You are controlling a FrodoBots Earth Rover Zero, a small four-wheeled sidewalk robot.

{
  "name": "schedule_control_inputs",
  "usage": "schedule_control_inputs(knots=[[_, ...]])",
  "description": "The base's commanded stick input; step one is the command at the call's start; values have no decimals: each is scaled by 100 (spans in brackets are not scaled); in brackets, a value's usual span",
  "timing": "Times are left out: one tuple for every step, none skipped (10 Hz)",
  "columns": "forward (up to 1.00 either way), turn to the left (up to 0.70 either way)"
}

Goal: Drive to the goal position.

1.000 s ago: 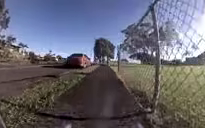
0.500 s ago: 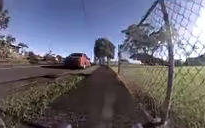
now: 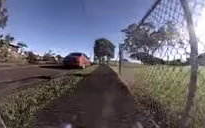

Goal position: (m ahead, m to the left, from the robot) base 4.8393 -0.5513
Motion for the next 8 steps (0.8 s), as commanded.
schedule_control_inputs(knots=[[70, 0], [70, 0], [70, 0], [70, 0], [70, 0], [70, 0], [70, 0], [70, 0]])
